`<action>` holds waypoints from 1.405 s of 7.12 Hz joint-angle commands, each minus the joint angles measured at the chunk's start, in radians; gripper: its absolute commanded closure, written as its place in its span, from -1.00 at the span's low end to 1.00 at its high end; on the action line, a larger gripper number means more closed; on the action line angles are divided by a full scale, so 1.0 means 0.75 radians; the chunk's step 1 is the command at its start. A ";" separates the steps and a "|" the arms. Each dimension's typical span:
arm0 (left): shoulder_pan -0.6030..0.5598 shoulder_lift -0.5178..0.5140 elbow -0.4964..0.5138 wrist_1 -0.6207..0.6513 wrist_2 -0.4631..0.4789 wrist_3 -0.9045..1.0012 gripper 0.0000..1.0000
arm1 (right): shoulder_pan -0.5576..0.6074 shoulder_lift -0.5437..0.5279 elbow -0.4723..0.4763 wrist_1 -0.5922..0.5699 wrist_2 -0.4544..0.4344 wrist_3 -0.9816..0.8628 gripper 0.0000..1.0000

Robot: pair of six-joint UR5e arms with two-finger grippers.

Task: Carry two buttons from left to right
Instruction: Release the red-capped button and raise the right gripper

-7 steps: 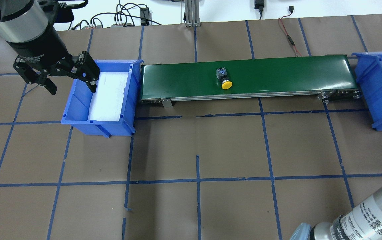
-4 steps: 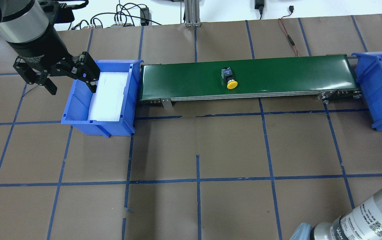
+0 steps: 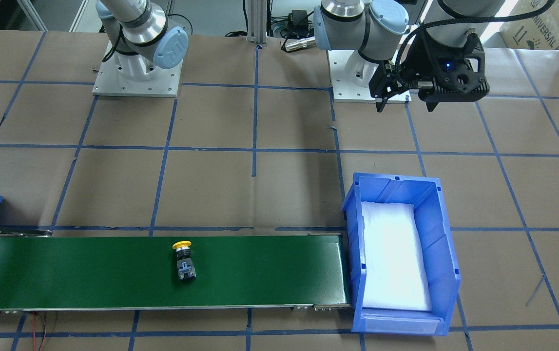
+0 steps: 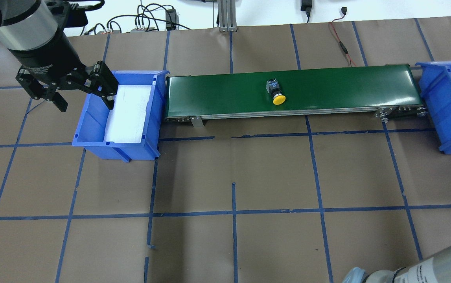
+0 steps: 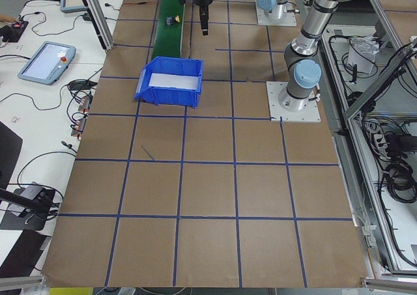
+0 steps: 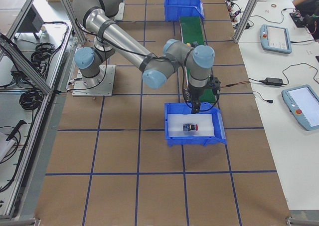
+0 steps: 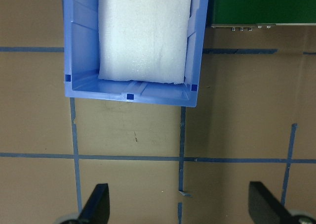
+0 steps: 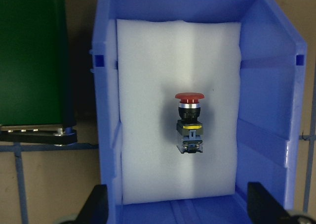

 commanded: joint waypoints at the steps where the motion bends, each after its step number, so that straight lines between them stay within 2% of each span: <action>1: 0.002 -0.001 0.000 0.000 0.000 0.000 -1.00 | 0.215 -0.107 -0.003 0.092 0.019 0.170 -1.00; 3: 0.002 -0.001 0.000 0.000 0.000 0.000 -1.00 | 0.369 -0.136 0.005 0.109 0.080 0.310 -1.00; 5: 0.000 0.001 0.000 0.000 0.000 0.000 -1.00 | 0.626 -0.098 0.017 0.113 0.078 0.697 -1.00; 6: 0.002 -0.001 0.000 0.000 0.000 0.000 -1.00 | 0.711 -0.075 0.031 0.101 0.066 0.802 -1.00; 8: 0.002 0.001 0.000 0.000 0.000 0.000 -1.00 | 0.766 -0.008 0.034 0.013 0.080 0.865 -0.98; 9: 0.002 0.001 0.000 0.000 0.000 0.000 -1.00 | 0.791 0.019 0.034 0.000 0.078 0.952 -0.88; 10: 0.002 0.001 0.000 0.000 0.000 0.000 -1.00 | 0.818 0.066 0.036 -0.046 0.080 0.981 -0.88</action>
